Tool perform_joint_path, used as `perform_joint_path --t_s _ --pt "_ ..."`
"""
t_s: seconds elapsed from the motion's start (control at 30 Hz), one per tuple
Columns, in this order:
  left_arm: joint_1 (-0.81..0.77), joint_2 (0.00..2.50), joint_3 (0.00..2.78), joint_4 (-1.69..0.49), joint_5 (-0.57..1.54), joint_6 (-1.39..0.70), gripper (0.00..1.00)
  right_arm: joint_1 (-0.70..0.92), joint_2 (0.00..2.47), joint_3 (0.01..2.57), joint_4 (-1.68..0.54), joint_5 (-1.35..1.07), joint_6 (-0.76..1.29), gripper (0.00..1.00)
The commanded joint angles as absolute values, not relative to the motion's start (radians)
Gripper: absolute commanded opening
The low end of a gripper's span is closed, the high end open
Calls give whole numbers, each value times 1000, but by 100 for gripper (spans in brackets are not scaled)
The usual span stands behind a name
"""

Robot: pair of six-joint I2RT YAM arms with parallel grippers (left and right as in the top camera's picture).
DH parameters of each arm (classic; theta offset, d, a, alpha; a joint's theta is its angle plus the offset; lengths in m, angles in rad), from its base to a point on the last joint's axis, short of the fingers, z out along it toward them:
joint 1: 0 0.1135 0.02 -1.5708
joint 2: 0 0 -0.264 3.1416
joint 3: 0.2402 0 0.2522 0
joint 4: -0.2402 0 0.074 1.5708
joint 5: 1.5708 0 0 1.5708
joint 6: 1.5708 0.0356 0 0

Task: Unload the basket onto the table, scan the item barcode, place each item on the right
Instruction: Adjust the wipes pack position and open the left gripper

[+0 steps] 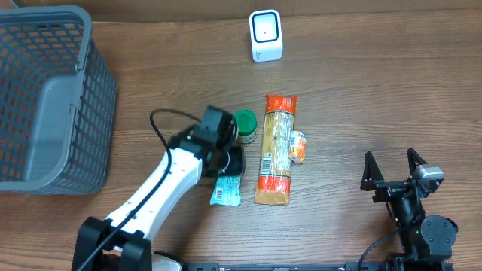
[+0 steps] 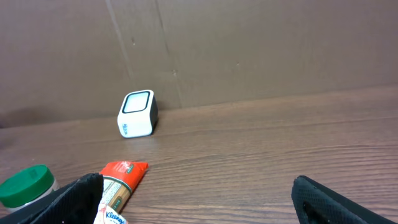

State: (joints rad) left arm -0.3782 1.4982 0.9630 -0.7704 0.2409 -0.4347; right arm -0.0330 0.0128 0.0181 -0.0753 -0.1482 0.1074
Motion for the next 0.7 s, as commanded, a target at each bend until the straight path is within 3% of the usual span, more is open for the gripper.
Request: perform_joint_path --t_s 0.0,0.27,0.67 --pt "-381 1496 1025 -819 194 -419 4 -39 3 8 -72 -136 105 100" --pt "-381 1501 926 -905 79 -435 4 -39 3 8 -72 -136 105 100" --pt "-379 1499 706 -691 200 -450 4 -39 3 8 -72 -136 105 100"
